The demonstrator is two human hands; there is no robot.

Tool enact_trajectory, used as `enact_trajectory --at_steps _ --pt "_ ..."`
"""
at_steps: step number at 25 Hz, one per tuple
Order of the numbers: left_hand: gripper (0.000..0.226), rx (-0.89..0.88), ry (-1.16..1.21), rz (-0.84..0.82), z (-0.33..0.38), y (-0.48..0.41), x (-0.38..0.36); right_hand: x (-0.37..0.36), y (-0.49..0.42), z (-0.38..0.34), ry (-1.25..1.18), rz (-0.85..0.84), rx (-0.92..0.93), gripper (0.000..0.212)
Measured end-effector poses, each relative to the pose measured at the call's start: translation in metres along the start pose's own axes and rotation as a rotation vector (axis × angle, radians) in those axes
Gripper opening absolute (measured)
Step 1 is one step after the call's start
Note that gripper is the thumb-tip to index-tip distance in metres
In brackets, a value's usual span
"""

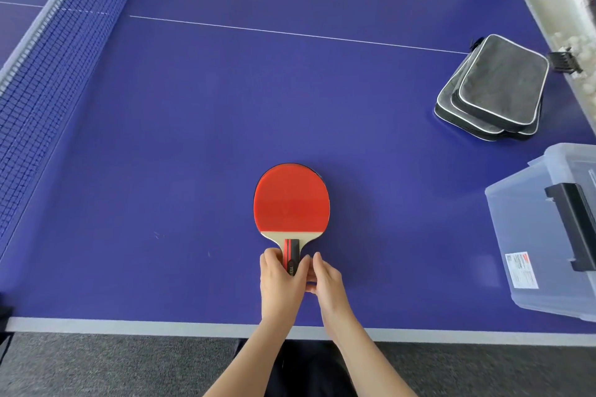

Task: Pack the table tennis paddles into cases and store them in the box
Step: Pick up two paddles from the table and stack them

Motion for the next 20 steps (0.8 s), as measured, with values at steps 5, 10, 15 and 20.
enact_trajectory --at_steps 5,10,15,20 --pt "0.037 0.121 0.063 -0.096 -0.004 -0.006 -0.003 0.0 0.001 -0.003 -0.003 -0.034 0.023 0.039" --pt "0.025 0.149 -0.018 -0.102 -0.002 -0.008 0.001 0.019 -0.001 -0.03 0.156 0.092 0.108 0.02" --pt "0.012 0.13 0.005 -0.099 -0.003 -0.003 0.006 0.039 -0.035 -0.064 0.224 0.102 0.131 0.051" --pt "0.011 0.068 0.001 -0.074 -0.007 0.011 0.014 0.038 -0.048 -0.078 0.224 0.033 0.131 0.06"
Point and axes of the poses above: each hand's wrist, its own y-axis away from the middle knuckle, its own x-axis out of the back of the hand, z = x × y, the point moved 5 cm from there along -y, towards the middle knuckle, and after that the axes turned 12 degrees about -z, right-handed, at the moved point
